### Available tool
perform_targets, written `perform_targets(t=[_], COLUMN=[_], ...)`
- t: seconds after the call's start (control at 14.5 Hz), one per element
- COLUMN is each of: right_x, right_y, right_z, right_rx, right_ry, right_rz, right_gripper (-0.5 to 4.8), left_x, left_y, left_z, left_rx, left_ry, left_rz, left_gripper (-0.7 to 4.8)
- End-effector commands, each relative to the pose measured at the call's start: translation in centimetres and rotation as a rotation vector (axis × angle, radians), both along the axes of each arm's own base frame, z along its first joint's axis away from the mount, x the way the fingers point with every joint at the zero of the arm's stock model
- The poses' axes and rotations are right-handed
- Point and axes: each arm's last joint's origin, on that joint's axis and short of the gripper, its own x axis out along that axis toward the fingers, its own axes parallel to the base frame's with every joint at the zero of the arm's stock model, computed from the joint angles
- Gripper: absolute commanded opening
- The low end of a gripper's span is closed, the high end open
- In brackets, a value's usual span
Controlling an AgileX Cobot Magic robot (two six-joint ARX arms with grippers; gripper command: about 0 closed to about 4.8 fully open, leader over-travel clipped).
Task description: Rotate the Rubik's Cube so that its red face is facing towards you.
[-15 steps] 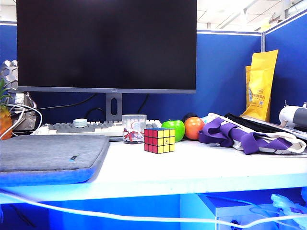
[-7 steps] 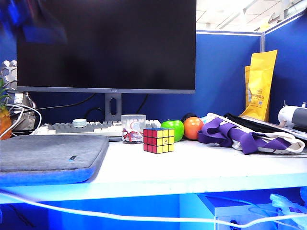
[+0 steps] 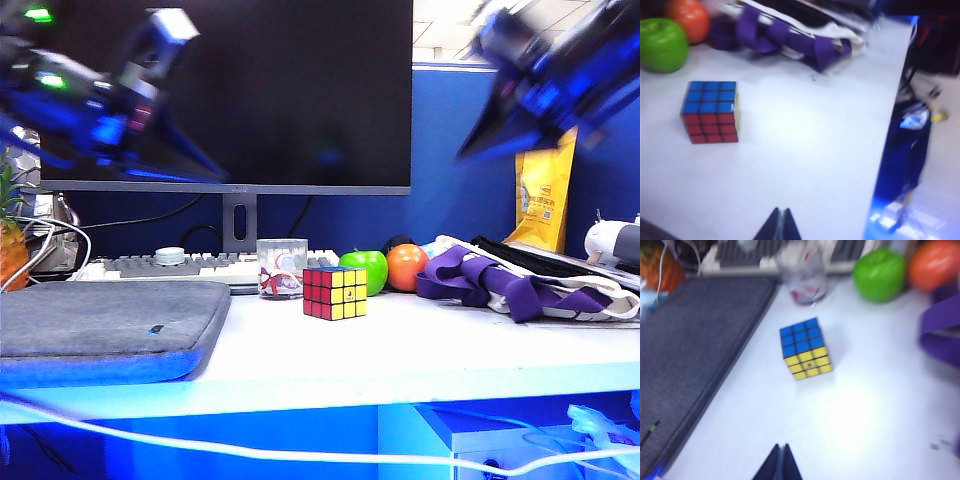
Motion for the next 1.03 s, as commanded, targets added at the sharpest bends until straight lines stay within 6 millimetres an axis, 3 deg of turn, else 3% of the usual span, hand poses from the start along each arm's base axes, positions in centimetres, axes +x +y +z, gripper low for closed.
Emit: perform_targets(t=[0.07,0.34,0.55,0.69,0.89,1.03], right_x=[1.8,3.1,4.4,6.1,8.4,9.0], right_y=[0.9,1.9,3.1,3.7,4.7,5.0], right_z=[-1.6,-1.5,-1.4,-1.8,-3.3,-4.2], right_rx=[0.036,0.045,0.045,0.042,0.031,0.028], right_ry=[0.074,0.078,0.090,0.162,0.265,0.276], right_rz=[0.101,0.128,0.158,0.175,0.193,0.197], right_gripper=[0.08,0.08,-0.02,-0.02,-0.02,-0.02], left_x=[2.2,8.1,12.9,15.3,17.9,19.4], left_y=[-2.5,-4.4,-5.9,-5.7,-3.9,-3.3], left_z=[-0.2,0.3,-1.9,-2.8,-3.1,-3.5], left_rx=[0.046,0.053,0.095,0.120,0.093,0.074], left_ry=[-0.033,-0.069,0.065,0.036,0.027,0.049], left_rz=[0.000,0.036,0.018,0.022,0.036,0.022], left_gripper=[0.21,0.22,0.22,0.22,0.22,0.22])
